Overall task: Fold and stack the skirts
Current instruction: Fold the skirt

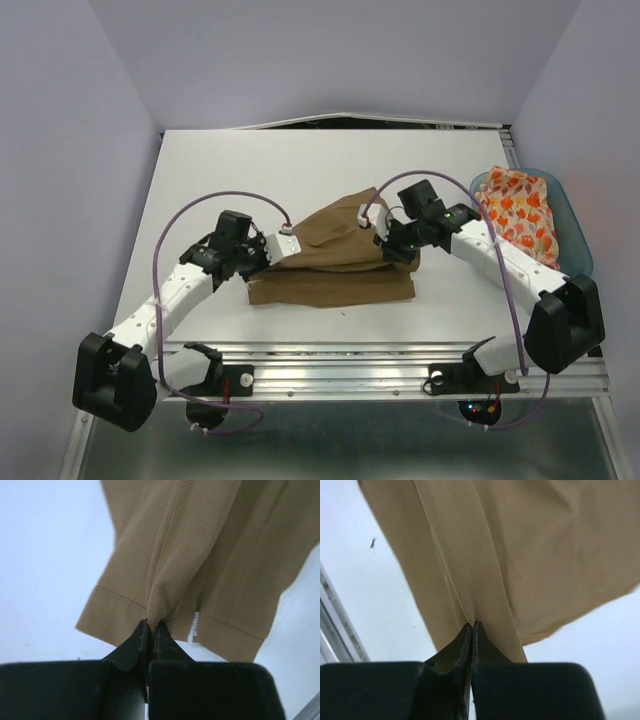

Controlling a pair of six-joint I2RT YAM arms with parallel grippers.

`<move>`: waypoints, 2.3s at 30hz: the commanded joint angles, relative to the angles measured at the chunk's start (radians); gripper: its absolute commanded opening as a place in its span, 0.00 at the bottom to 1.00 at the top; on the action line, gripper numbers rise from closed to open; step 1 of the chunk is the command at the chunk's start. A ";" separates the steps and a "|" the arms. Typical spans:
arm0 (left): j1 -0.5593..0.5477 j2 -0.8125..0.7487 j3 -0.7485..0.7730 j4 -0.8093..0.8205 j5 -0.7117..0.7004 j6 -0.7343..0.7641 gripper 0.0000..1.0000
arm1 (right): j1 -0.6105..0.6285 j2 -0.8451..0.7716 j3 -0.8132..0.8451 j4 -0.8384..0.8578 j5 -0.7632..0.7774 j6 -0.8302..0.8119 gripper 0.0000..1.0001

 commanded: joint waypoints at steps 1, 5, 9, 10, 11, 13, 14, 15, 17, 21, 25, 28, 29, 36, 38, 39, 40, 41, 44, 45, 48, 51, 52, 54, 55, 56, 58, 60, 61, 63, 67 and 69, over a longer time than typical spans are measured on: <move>-0.055 0.014 -0.129 -0.012 -0.027 0.040 0.00 | 0.033 -0.003 -0.166 0.067 -0.018 0.031 0.01; -0.101 0.043 -0.219 0.032 -0.068 0.054 0.00 | 0.068 0.028 -0.256 0.133 -0.030 0.028 0.01; -0.109 0.088 -0.227 0.031 -0.079 0.052 0.03 | 0.091 0.059 -0.313 0.184 -0.024 0.051 0.01; -0.109 0.096 -0.224 0.020 -0.077 0.054 0.07 | 0.091 0.072 -0.324 0.195 -0.019 0.059 0.01; -0.111 0.096 -0.224 0.017 -0.077 0.052 0.10 | 0.091 0.082 -0.335 0.204 -0.016 0.065 0.01; -0.117 0.096 -0.223 0.017 -0.088 0.051 0.19 | 0.091 0.117 -0.359 0.247 0.023 0.091 0.01; -0.118 0.099 -0.224 0.026 -0.097 0.045 0.20 | 0.091 0.132 -0.361 0.274 0.042 0.095 0.01; -0.120 0.119 -0.217 0.034 -0.102 0.025 0.22 | 0.091 0.150 -0.352 0.288 0.075 0.106 0.01; -0.118 0.155 -0.185 0.051 -0.109 -0.024 0.22 | 0.091 0.213 -0.329 0.334 0.137 0.129 0.01; -0.120 0.287 -0.112 0.048 -0.099 -0.073 0.20 | 0.063 0.367 -0.196 0.356 0.195 0.135 0.01; -0.109 0.332 -0.059 0.086 -0.123 -0.127 0.19 | -0.024 0.505 0.043 0.353 0.232 0.102 0.01; -0.111 0.349 -0.023 0.091 -0.140 -0.165 0.18 | -0.056 0.601 0.216 0.353 0.264 0.086 0.01; -0.111 0.347 -0.013 0.085 -0.142 -0.173 0.18 | -0.070 0.618 0.258 0.350 0.270 0.086 0.01; -0.143 0.260 0.037 -0.009 -0.116 -0.195 0.34 | -0.089 0.634 0.440 0.368 0.349 -0.016 0.05; -0.166 0.240 0.047 -0.039 -0.099 -0.211 0.48 | -0.099 0.623 0.452 0.367 0.364 -0.020 0.53; -0.178 0.232 0.064 -0.049 -0.093 -0.225 0.57 | -0.099 0.608 0.452 0.367 0.394 -0.020 0.67; -0.196 0.206 0.076 -0.056 -0.065 -0.257 0.85 | -0.099 0.571 0.443 0.365 0.396 -0.001 0.75; -0.203 0.188 0.087 -0.053 -0.054 -0.285 0.99 | -0.099 0.550 0.438 0.365 0.396 0.011 0.76; -0.221 0.128 0.162 -0.073 -0.001 -0.378 0.99 | -0.108 0.478 0.431 0.359 0.401 0.088 0.83; -0.226 0.107 0.203 -0.090 0.009 -0.415 0.99 | -0.108 0.426 0.428 0.351 0.396 0.133 0.86; -0.226 0.085 0.244 -0.102 0.007 -0.438 0.99 | -0.118 0.337 0.415 0.289 0.338 0.232 0.87; -0.226 0.093 0.238 -0.096 -0.051 -0.438 0.99 | -0.118 0.296 0.372 0.189 0.211 0.414 0.83; -0.224 0.112 0.235 -0.090 -0.065 -0.437 0.99 | -0.118 0.280 0.351 0.175 0.174 0.510 0.81; -0.223 0.145 0.231 -0.080 -0.086 -0.452 0.98 | -0.118 0.272 0.259 0.173 0.096 0.583 0.73; -0.221 0.184 0.233 -0.064 -0.090 -0.463 0.93 | -0.118 0.273 0.234 0.176 0.073 0.644 0.72; -0.221 0.206 0.234 -0.058 -0.096 -0.478 0.88 | -0.118 0.290 0.216 0.178 0.062 0.667 0.69; -0.216 0.260 0.247 -0.044 -0.085 -0.514 0.76 | -0.118 0.316 0.169 0.192 0.031 0.739 0.67; -0.218 0.289 0.245 -0.020 -0.102 -0.540 0.73 | -0.127 0.353 0.138 0.245 0.016 0.782 0.64; -0.218 0.297 0.245 0.000 -0.111 -0.541 0.71 | -0.127 0.365 0.116 0.267 0.013 0.819 0.63; -0.218 0.306 0.244 0.020 -0.139 -0.546 0.70 | -0.136 0.407 0.108 0.328 0.022 0.847 0.62; -0.216 0.337 0.235 0.022 -0.166 -0.534 0.66 | -0.158 0.476 0.131 0.382 0.085 0.934 0.61; -0.215 0.344 0.222 0.023 -0.169 -0.518 0.63 | -0.179 0.496 0.144 0.399 0.100 0.956 0.59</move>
